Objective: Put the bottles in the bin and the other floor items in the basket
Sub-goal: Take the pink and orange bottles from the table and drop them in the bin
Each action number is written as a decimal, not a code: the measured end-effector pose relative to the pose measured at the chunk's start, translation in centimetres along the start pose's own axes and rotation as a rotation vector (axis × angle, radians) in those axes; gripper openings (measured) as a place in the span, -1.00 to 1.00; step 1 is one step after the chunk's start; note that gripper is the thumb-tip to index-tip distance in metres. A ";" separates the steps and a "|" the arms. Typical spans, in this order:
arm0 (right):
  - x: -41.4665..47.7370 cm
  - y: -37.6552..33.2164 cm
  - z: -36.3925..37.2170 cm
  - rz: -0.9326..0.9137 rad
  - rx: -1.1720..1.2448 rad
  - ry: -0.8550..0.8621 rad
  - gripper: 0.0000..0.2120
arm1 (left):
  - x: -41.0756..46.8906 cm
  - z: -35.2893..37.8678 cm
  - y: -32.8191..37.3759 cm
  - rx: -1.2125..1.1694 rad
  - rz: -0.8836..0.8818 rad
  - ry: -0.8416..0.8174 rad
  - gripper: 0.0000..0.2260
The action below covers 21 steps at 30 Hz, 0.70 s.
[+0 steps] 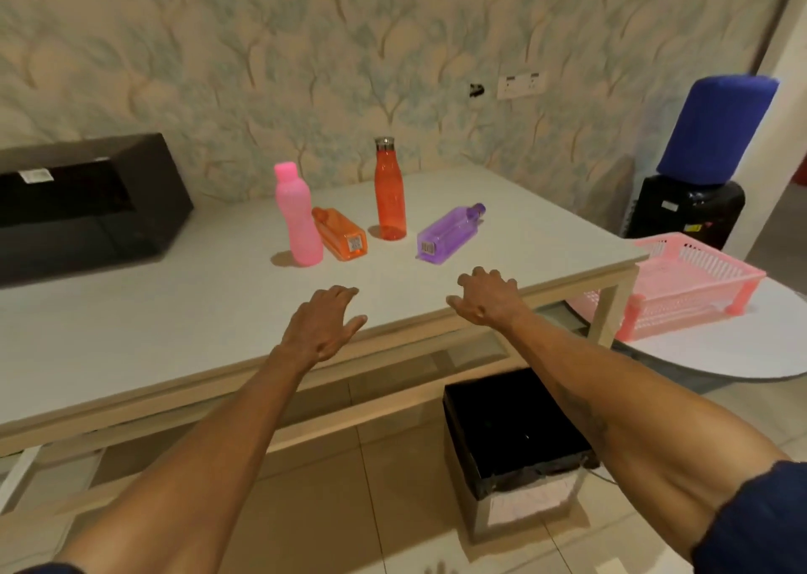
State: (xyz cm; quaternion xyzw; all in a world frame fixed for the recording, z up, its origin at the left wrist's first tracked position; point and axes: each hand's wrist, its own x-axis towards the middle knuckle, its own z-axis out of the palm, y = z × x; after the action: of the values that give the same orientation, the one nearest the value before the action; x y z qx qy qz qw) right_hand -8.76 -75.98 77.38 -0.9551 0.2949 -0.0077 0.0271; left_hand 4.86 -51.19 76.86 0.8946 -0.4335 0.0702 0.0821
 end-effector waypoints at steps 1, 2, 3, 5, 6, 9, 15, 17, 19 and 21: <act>0.3 -0.6 -0.8 -0.005 0.009 0.019 -0.51 | 0.2 -1.1 -0.6 0.000 -0.020 0.017 -0.47; 0.5 -1.2 -1.6 -0.011 0.021 0.037 -0.51 | 0.4 -2.2 -1.2 0.003 -0.038 0.033 -0.47; 0.7 -1.9 -2.4 -0.018 0.037 0.053 -0.50 | 0.6 -3.2 -1.8 0.013 -0.051 0.048 -0.47; 1.3 -3.1 -3.8 -0.036 0.069 0.072 -0.48 | 1.1 -5.1 -3.3 0.031 -0.071 0.069 -0.49; 1.7 -3.7 -4.4 -0.046 0.081 0.079 -0.48 | 1.4 -5.9 -4.1 0.033 -0.087 0.078 -0.49; 3.4 -5.2 -5.9 -0.063 0.110 0.095 -0.51 | 2.7 -7.4 -6.2 -0.003 -0.173 0.102 -0.48; 8.4 -8.1 -6.9 -0.116 0.116 0.115 -0.49 | 6.7 -6.2 -8.8 -0.181 -0.344 0.146 -0.42; 10.6 -9.1 -6.7 -0.135 0.139 0.107 -0.48 | 8.4 -5.1 -9.3 -0.232 -0.401 0.150 -0.36; 13.2 -10.1 -6.3 -0.163 0.179 0.097 -0.48 | 10.5 -4.0 -9.8 -0.281 -0.464 0.152 -0.30; 16.2 -11.0 -6.1 -0.185 0.215 0.089 -0.48 | 12.9 -3.2 -10.5 -0.348 -0.520 0.163 -0.24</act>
State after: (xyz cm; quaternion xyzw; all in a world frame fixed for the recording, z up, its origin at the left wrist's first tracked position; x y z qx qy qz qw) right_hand 10.58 -76.32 84.04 -0.9686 0.2038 -0.0838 0.1153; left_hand 20.89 -54.03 81.59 0.9394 -0.1882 0.0429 0.2834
